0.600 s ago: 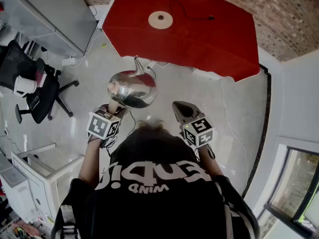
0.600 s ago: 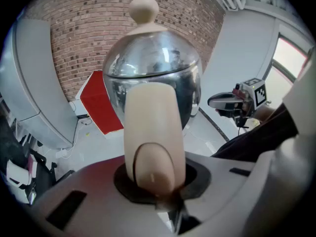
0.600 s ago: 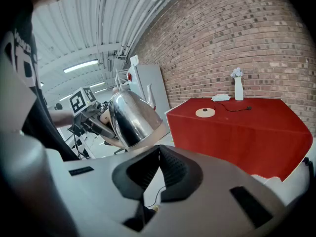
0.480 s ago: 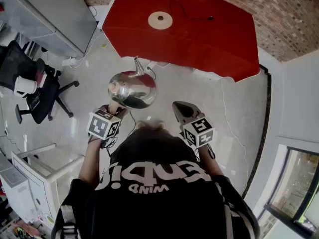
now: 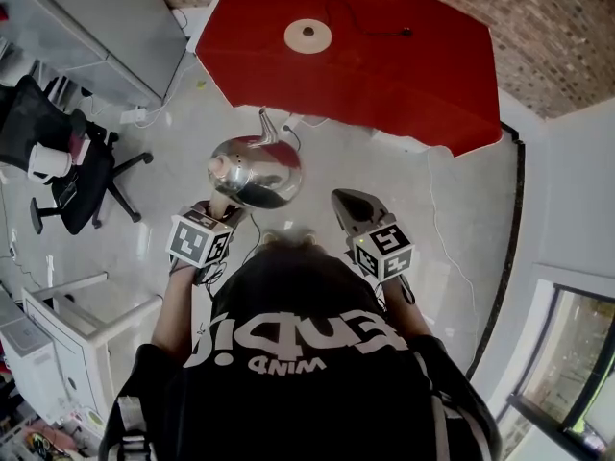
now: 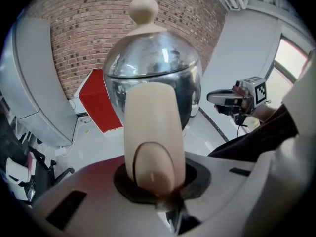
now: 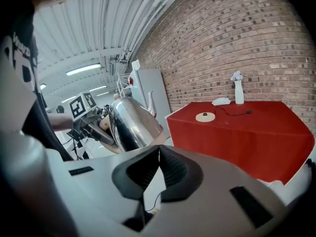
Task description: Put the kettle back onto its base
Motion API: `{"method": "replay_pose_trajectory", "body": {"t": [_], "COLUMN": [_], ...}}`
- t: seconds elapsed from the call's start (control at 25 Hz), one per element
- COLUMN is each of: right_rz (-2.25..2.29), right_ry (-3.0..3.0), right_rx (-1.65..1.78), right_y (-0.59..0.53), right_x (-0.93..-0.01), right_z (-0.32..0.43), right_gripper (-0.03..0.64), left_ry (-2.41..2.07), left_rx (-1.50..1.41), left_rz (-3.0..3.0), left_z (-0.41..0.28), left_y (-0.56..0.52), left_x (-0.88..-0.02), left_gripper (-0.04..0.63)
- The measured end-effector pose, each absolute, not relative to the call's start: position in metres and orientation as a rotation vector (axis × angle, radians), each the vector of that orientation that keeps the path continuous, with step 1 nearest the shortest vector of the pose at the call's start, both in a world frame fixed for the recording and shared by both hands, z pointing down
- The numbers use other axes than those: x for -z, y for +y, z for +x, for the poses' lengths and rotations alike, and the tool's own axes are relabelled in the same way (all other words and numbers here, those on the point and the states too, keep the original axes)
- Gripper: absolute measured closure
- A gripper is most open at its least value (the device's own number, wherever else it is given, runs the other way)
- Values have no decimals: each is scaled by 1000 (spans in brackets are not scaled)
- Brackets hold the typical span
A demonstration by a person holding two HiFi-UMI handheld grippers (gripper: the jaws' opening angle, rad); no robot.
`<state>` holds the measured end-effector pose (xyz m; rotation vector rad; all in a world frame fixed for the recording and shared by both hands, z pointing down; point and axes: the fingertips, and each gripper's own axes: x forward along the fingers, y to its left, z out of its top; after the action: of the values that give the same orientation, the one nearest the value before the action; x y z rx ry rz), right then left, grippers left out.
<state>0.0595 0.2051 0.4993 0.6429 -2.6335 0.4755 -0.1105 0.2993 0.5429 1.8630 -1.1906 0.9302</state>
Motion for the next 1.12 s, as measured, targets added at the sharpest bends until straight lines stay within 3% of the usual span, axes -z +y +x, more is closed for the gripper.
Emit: {"method": "replay_pose_trajectory", "body": {"t": [0.52,1.12], "right_rz": [676,725], "right_ry": [-2626,-2612], "right_rx": [-399,-389], "right_y": [174,121], "right_x": [-493,-498], "right_z": [102,96], "right_gripper": [594,594], "left_ry": [-1267,-1233], "left_rx": [-863,-850], "left_rz": [1838,1883], "left_z": [-98,-108], "left_y": [275,207], "left_x": [-536,-543], "left_gripper": [538,537]}}
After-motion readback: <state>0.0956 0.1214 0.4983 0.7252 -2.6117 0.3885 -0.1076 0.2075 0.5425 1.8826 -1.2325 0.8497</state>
